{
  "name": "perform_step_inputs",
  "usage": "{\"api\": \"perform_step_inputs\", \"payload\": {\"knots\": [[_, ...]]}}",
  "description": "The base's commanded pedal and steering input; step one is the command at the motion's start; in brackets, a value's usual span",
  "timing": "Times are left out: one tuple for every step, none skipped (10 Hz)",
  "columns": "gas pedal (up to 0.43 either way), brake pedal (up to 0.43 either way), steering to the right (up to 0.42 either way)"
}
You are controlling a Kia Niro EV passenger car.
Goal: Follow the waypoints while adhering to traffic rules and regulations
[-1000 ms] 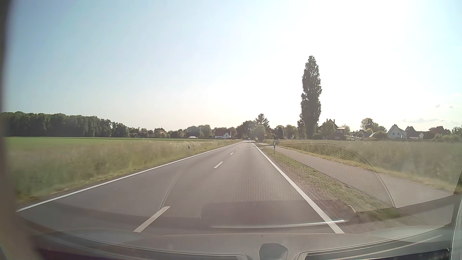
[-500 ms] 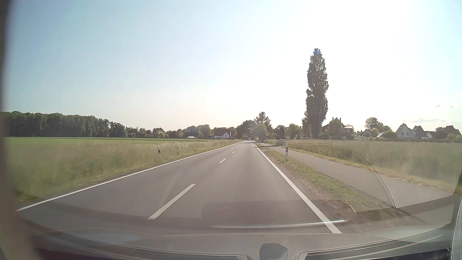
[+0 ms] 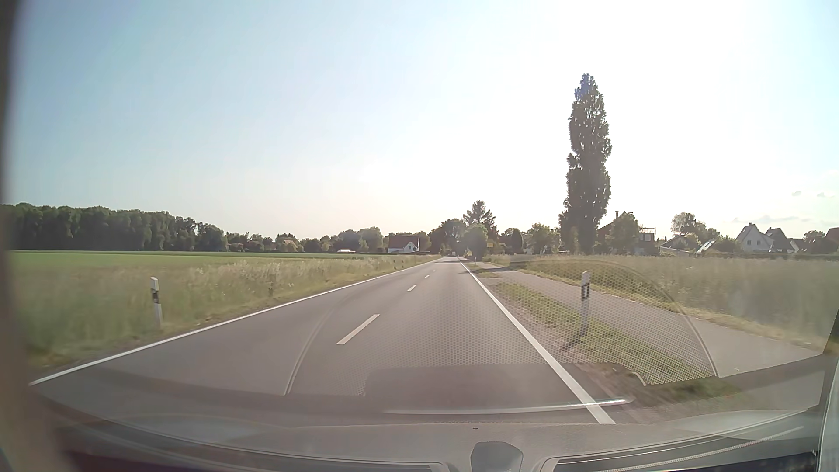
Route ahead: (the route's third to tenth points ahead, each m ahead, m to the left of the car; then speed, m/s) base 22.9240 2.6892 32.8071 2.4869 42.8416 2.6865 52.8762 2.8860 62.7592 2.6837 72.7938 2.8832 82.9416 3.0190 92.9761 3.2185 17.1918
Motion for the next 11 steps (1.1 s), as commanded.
{"api": "perform_step_inputs", "payload": {"knots": [[0.000, 0.006, 0.001], [0.000, 0.006, 0.002], [0.000, 0.006, 0.002], [0.000, 0.006, 0.001], [0.000, 0.006, 0.001], [0.000, 0.006, 0.001], [0.000, 0.006, 0.002], [0.000, 0.006, 0.001], [0.000, 0.018, 0.001], [0.000, 0.030, 0.002], [0.000, 0.073, 0.001]]}}
